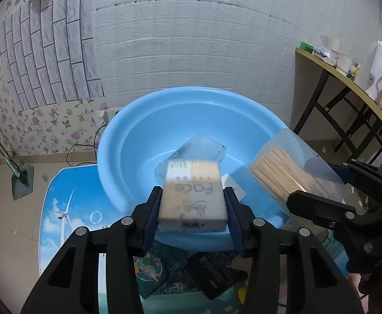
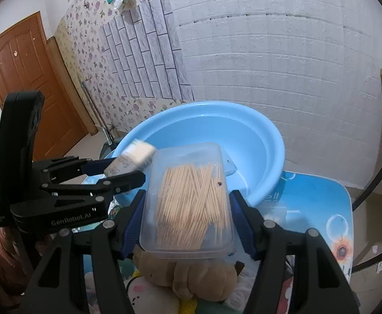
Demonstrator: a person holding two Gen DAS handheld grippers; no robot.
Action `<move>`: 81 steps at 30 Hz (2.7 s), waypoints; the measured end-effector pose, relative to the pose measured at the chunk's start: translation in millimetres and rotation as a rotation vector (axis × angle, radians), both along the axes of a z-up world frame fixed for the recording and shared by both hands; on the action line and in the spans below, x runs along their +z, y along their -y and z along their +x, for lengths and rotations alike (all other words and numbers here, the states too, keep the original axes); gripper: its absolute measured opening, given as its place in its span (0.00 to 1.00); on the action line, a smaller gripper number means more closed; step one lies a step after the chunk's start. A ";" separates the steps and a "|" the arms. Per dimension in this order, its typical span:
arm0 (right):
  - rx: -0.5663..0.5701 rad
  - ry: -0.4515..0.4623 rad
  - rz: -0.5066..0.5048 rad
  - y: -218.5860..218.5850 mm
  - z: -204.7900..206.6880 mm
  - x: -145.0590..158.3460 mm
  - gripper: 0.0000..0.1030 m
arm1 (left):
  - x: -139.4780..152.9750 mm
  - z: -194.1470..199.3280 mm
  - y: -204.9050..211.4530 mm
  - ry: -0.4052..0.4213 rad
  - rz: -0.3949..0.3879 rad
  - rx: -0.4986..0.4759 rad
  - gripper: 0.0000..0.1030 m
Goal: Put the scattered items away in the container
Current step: 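Open left tool over the basin while right tool releases the toothpick box, then withdraw both tools from the basin back over the table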
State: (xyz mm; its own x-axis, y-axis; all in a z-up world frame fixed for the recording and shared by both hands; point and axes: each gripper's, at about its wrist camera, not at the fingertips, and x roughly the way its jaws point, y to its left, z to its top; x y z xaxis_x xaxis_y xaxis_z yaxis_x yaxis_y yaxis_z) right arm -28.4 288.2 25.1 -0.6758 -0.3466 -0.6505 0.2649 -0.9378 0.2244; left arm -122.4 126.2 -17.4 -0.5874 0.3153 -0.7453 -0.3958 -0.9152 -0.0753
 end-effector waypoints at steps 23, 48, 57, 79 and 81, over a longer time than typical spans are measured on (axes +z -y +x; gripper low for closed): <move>-0.004 0.020 0.023 4.6 -9.9 -5.3 0.64 | 2.0 8.3 2.2 -0.006 0.000 -0.006 0.70; -0.076 0.066 0.037 -14.4 75.3 -11.9 0.64 | 0.5 94.1 16.7 0.004 -0.041 -0.001 0.92; -0.110 0.124 0.040 -27.5 100.3 -30.6 0.64 | -18.6 114.8 21.1 0.038 -0.057 -0.011 0.92; -0.092 0.147 0.032 -19.2 111.6 -36.7 0.64 | -37.2 117.0 71.3 0.086 -0.078 0.084 0.92; -0.082 0.133 0.035 -15.1 112.1 -31.2 0.64 | -35.2 113.6 76.8 0.085 -0.074 0.097 0.92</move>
